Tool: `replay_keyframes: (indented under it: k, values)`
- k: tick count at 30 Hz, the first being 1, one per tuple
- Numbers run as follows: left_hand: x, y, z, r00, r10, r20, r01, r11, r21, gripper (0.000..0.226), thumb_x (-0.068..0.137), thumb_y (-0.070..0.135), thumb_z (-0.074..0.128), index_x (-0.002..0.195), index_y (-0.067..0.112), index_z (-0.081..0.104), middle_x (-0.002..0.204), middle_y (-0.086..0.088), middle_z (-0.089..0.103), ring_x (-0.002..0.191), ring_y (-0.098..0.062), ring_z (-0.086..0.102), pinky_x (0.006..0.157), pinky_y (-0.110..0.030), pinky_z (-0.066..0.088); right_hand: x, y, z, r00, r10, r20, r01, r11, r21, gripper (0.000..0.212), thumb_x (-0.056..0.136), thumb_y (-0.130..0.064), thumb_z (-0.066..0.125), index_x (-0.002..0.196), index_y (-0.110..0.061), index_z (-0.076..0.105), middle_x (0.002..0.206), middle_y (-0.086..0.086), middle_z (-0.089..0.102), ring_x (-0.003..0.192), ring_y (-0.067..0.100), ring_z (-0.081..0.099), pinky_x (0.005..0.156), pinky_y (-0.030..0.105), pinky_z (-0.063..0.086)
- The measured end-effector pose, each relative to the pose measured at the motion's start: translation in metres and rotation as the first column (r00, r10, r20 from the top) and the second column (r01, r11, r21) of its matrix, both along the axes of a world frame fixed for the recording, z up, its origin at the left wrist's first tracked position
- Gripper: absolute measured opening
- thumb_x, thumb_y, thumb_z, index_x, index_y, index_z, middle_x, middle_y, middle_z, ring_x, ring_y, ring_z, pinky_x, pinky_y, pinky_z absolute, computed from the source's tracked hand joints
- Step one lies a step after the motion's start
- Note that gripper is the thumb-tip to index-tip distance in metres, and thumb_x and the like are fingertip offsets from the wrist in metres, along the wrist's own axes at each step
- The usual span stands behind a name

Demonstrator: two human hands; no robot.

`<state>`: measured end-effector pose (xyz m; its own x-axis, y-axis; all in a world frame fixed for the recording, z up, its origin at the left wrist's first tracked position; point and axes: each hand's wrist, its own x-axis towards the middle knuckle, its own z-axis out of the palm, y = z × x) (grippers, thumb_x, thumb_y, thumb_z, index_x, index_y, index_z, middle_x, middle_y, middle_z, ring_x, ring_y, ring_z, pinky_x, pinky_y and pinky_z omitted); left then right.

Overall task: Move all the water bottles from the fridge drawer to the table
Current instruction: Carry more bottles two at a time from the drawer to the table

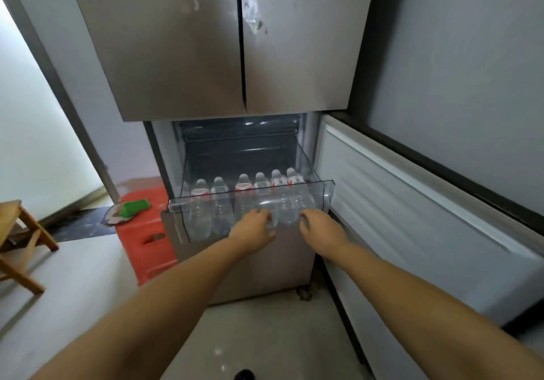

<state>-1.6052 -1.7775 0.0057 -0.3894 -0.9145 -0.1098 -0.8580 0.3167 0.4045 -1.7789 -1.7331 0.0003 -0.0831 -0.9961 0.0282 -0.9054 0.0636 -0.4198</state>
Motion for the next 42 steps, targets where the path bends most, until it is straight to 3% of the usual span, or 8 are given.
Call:
replay_keyframes:
  k: [9, 16, 19, 22, 28, 34, 38, 42]
  values:
    - [-0.001, -0.169, 0.026, 0.999, 0.005, -0.043, -0.006, 1.0, -0.03, 0.038, 0.089, 0.03, 0.059, 0.124, 0.016, 0.052, 0.126, -0.01, 0.052, 0.114, -0.027, 0.053, 0.097, -0.039, 0.046, 0.014, -0.169, 0.025, 0.999, -0.01, 0.041, 0.016, 0.99, -0.137, 0.027, 0.097, -0.023, 0.047, 0.117, -0.014, 0.062, 0.119, 0.007, 0.062, 0.103, 0.025, 0.06, 0.087, 0.035, 0.048]
    - [0.019, -0.235, -0.017, 0.994, 0.108, -0.015, -0.104, 0.983, 0.153, 0.034, 0.091, 0.029, 0.054, 0.122, 0.015, 0.052, 0.122, -0.011, 0.055, 0.105, -0.027, 0.058, 0.091, -0.038, 0.051, 0.015, -0.244, -0.005, 0.999, 0.044, -0.008, -0.044, 0.996, 0.075, 0.03, 0.097, -0.021, 0.046, 0.123, -0.012, 0.057, 0.122, 0.011, 0.06, 0.108, 0.026, 0.058, 0.088, 0.032, 0.045]
    - [0.019, -0.258, -0.031, 0.987, 0.156, -0.036, -0.145, 0.966, 0.213, 0.034, 0.091, 0.027, 0.058, 0.121, 0.014, 0.053, 0.12, -0.011, 0.057, 0.098, -0.024, 0.061, 0.082, -0.032, 0.051, 0.01, -0.277, -0.02, 0.997, 0.077, 0.011, -0.078, 0.983, 0.169, 0.047, 0.097, -0.022, 0.047, 0.142, -0.013, 0.039, 0.135, 0.013, 0.052, 0.119, 0.029, 0.053, 0.095, 0.033, 0.043]
    - [0.012, -0.284, -0.043, 0.975, 0.215, -0.048, -0.199, 0.954, 0.226, 0.041, 0.09, 0.031, 0.06, 0.126, 0.017, 0.049, 0.125, -0.009, 0.056, 0.108, -0.025, 0.058, 0.089, -0.034, 0.05, 0.01, -0.314, -0.036, 0.992, 0.112, 0.059, -0.123, 0.965, 0.233, 0.055, 0.097, -0.024, 0.048, 0.148, -0.014, 0.029, 0.143, 0.014, 0.046, 0.126, 0.029, 0.049, 0.104, 0.037, 0.042]
    - [-0.005, -0.331, -0.073, 0.958, 0.272, -0.089, -0.234, 0.924, 0.303, 0.02, 0.096, 0.027, 0.047, 0.099, 0.014, 0.062, 0.099, -0.007, 0.065, 0.092, -0.021, 0.063, 0.08, -0.029, 0.05, 0.013, -0.367, -0.074, 0.969, 0.235, 0.075, -0.247, 0.928, 0.278, 0.039, 0.097, -0.026, 0.049, 0.134, -0.013, 0.048, 0.129, 0.016, 0.057, 0.114, 0.031, 0.057, 0.099, 0.039, 0.046]
    - [-0.008, -0.336, -0.103, 0.901, 0.406, -0.152, -0.298, 0.835, 0.463, 0.024, 0.097, 0.034, 0.046, 0.106, 0.016, 0.06, 0.113, -0.008, 0.064, 0.092, -0.016, 0.056, 0.082, -0.028, 0.043, 0.019, -0.381, -0.102, 0.957, 0.283, 0.055, -0.283, 0.887, 0.365, 0.037, 0.1, -0.03, 0.039, 0.116, -0.005, 0.061, 0.118, 0.017, 0.063, 0.106, 0.031, 0.06, 0.09, 0.033, 0.046]
    - [-0.004, -0.333, -0.098, 0.838, 0.509, -0.197, -0.347, 0.775, 0.529, 0.021, 0.094, 0.03, 0.053, 0.107, 0.014, 0.054, 0.103, -0.006, 0.061, 0.088, -0.018, 0.057, 0.079, -0.028, 0.045, 0.022, -0.379, -0.097, 0.962, 0.205, 0.177, -0.257, 0.901, 0.351, 0.039, 0.1, -0.03, 0.04, 0.111, -0.002, 0.064, 0.116, 0.018, 0.065, 0.104, 0.03, 0.06, 0.089, 0.033, 0.047]
    - [0.002, -0.326, -0.083, 0.716, 0.576, -0.395, -0.291, 0.76, 0.581, 0.011, 0.088, 0.015, 0.061, 0.097, 0.009, 0.061, 0.089, -0.009, 0.066, 0.076, -0.018, 0.062, 0.073, -0.03, 0.05, 0.024, -0.373, -0.078, 0.882, 0.02, 0.471, -0.186, 0.932, 0.31, 0.034, 0.098, -0.029, 0.047, 0.115, -0.006, 0.064, 0.116, 0.014, 0.066, 0.108, 0.027, 0.062, 0.092, 0.033, 0.047]
